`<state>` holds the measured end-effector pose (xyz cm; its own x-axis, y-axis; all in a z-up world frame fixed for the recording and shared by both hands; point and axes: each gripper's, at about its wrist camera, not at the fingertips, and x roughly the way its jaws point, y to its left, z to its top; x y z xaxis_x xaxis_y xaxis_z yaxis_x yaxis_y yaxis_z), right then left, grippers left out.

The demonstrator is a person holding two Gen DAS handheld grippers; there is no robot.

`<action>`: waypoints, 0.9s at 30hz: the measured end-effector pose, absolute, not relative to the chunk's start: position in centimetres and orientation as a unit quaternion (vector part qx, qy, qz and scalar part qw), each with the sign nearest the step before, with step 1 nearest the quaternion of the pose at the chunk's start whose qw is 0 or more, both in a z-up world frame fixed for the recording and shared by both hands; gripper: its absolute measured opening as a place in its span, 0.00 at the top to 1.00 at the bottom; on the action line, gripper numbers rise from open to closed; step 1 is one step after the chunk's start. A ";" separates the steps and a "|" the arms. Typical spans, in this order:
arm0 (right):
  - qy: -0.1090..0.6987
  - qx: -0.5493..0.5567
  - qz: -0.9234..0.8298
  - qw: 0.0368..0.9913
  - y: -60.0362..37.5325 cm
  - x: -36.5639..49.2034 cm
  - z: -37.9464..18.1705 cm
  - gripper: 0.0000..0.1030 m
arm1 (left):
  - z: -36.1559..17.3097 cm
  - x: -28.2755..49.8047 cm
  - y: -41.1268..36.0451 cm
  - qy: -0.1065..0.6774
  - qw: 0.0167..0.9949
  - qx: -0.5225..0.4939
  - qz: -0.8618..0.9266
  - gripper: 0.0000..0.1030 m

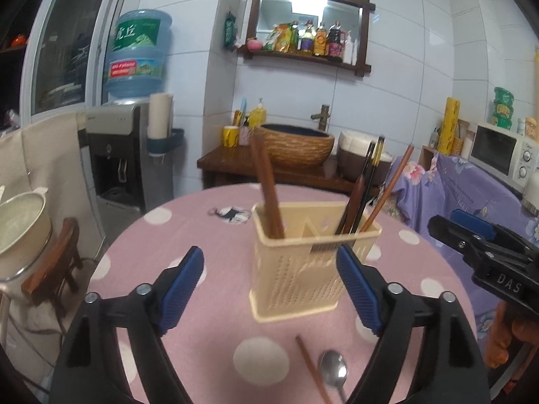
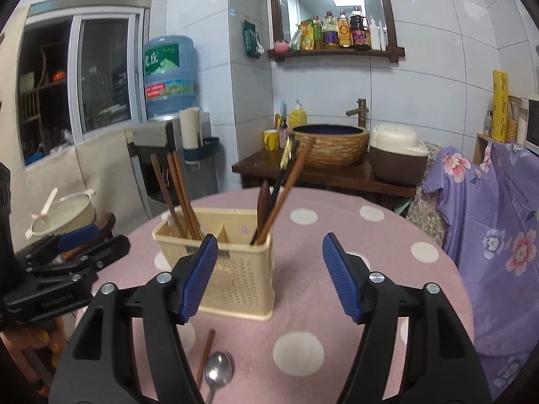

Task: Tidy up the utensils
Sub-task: 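Move the right tool to the silver spoon handle and close on it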

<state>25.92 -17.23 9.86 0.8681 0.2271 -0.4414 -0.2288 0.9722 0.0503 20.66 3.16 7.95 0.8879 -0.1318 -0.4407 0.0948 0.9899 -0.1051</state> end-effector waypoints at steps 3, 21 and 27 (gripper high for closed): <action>0.267 -0.015 0.113 0.957 -16.7 25.4 7.1 0.32 | 6.1 19.8 3.6 0.252 0.966 -0.036 -0.046 0.13; 0.410 -0.039 0.112 0.904 -13.0 21.9 -3.6 0.30 | -0.5 16.2 5.6 0.323 0.946 -0.019 0.007 0.07; 0.425 -0.067 0.112 0.896 -11.3 21.8 -4.4 0.30 | -0.8 15.9 5.7 0.326 0.945 -0.015 0.009 0.06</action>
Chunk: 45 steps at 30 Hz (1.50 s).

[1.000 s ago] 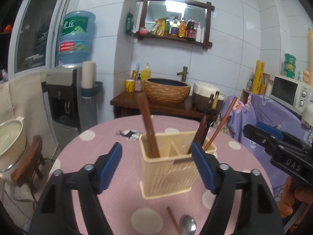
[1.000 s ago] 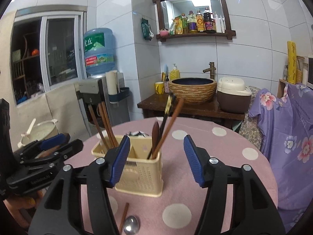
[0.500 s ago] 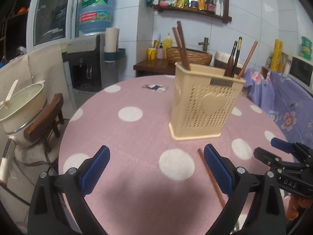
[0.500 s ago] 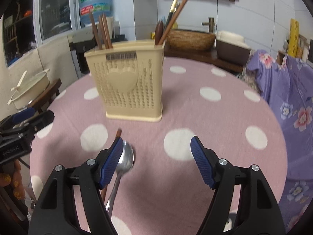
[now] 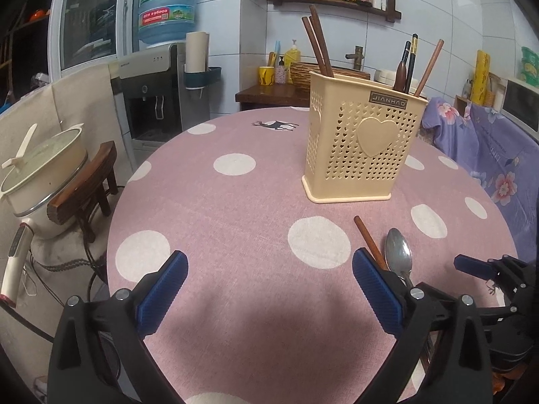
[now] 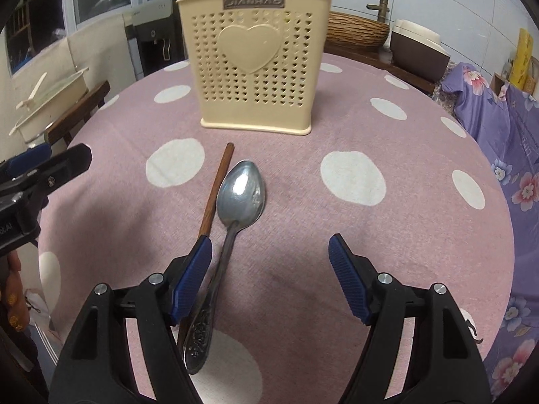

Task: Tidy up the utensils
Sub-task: 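Move the right tool to the silver spoon handle and close on it, then close the left tool on the last brown chopstick while the right tool lifts the spoon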

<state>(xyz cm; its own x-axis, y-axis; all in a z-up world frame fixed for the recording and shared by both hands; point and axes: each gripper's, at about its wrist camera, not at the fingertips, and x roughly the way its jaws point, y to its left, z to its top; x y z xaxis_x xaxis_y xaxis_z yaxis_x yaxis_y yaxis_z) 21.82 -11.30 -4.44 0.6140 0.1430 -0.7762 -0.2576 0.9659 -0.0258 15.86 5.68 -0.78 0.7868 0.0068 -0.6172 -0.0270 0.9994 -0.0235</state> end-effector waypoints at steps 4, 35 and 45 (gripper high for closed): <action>0.435 -0.085 0.110 0.890 -10.7 21.9 -5.2 0.30 | -0.8 15.7 6.1 0.327 0.945 -0.020 0.013 0.06; 0.417 0.023 0.052 0.907 -21.8 21.3 -4.8 0.74 | -2.3 17.1 1.4 0.369 0.927 -0.026 -0.060 0.06; 0.392 0.034 0.050 0.918 -23.9 21.3 -3.5 0.52 | -4.0 20.3 -2.9 0.416 0.904 -0.007 -0.103 0.47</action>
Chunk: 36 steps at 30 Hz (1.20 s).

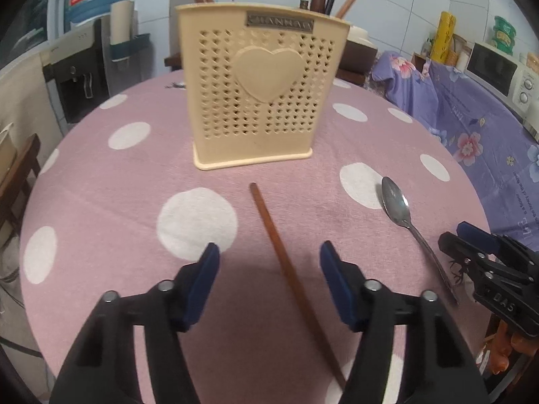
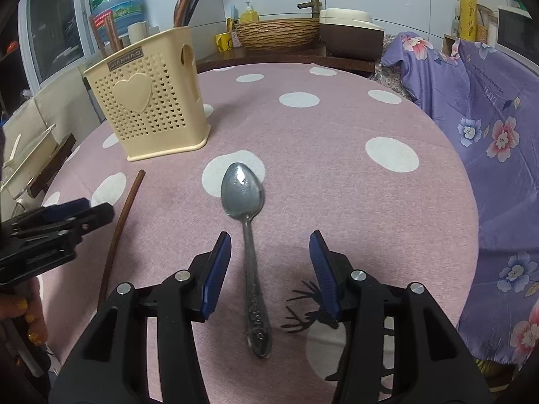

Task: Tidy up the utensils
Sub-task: 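Close the left tool on the last brown chopstick while the right tool lifts the spoon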

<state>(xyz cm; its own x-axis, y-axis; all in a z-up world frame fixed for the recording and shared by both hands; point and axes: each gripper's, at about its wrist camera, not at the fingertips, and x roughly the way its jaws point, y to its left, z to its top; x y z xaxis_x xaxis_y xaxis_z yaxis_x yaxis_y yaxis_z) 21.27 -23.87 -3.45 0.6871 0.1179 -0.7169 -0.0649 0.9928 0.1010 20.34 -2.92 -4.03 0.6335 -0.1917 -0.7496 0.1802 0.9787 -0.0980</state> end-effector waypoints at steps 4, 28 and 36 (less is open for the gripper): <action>0.391 0.035 0.051 0.918 -24.3 21.2 -3.5 0.52 | -4.7 21.6 -3.4 0.432 0.896 -0.020 -0.099 0.55; 0.421 -0.038 0.122 0.898 -21.0 27.1 -4.4 0.38 | -5.1 25.3 -3.4 0.443 0.893 -0.026 -0.079 0.90; 0.444 -0.049 0.128 0.886 -20.0 28.4 -5.4 0.38 | -5.1 25.4 -3.4 0.444 0.892 -0.028 -0.082 0.90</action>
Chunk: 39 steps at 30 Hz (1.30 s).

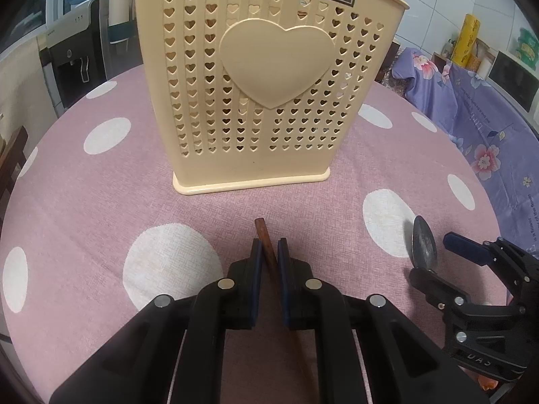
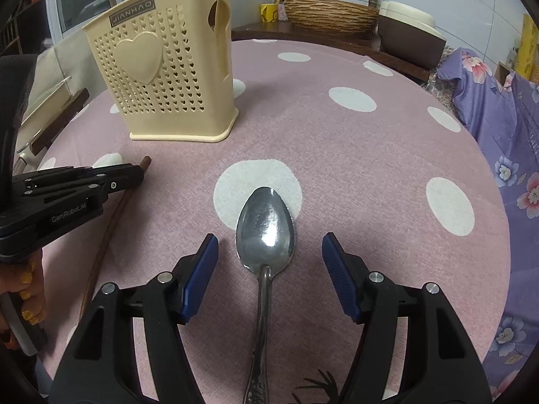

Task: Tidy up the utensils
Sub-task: 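Close the left tool on the last brown chopstick while the right tool lifts the spoon, then carry the brown chopstick and silver spoon over the basket with both tools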

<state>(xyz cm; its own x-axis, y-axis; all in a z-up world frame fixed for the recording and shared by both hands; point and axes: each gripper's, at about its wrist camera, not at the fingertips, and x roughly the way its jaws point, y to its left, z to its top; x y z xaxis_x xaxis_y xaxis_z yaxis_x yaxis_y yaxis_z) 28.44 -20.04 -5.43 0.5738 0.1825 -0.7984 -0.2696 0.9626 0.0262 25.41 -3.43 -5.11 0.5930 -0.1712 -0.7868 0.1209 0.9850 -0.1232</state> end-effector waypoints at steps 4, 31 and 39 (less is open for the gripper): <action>0.441 -0.058 0.127 0.887 -19.5 28.8 -5.6 0.40 | -5.1 25.5 -3.5 0.444 0.892 -0.028 -0.083 0.90; 0.383 0.021 0.170 0.908 -19.4 26.6 0.4 0.63 | -0.7 23.4 -0.9 0.387 0.912 -0.072 -0.114 0.92; 0.347 0.041 0.193 0.917 -19.6 24.4 4.7 0.63 | 4.6 19.5 0.2 0.320 0.933 -0.080 -0.144 0.92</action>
<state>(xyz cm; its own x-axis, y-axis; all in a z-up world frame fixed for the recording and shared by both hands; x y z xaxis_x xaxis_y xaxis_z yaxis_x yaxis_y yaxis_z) 24.37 -19.61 4.74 0.6852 0.3821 -0.6200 -0.3257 0.9222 0.2084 19.46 0.17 4.62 0.7539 -0.3200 -0.5738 0.2179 0.9457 -0.2412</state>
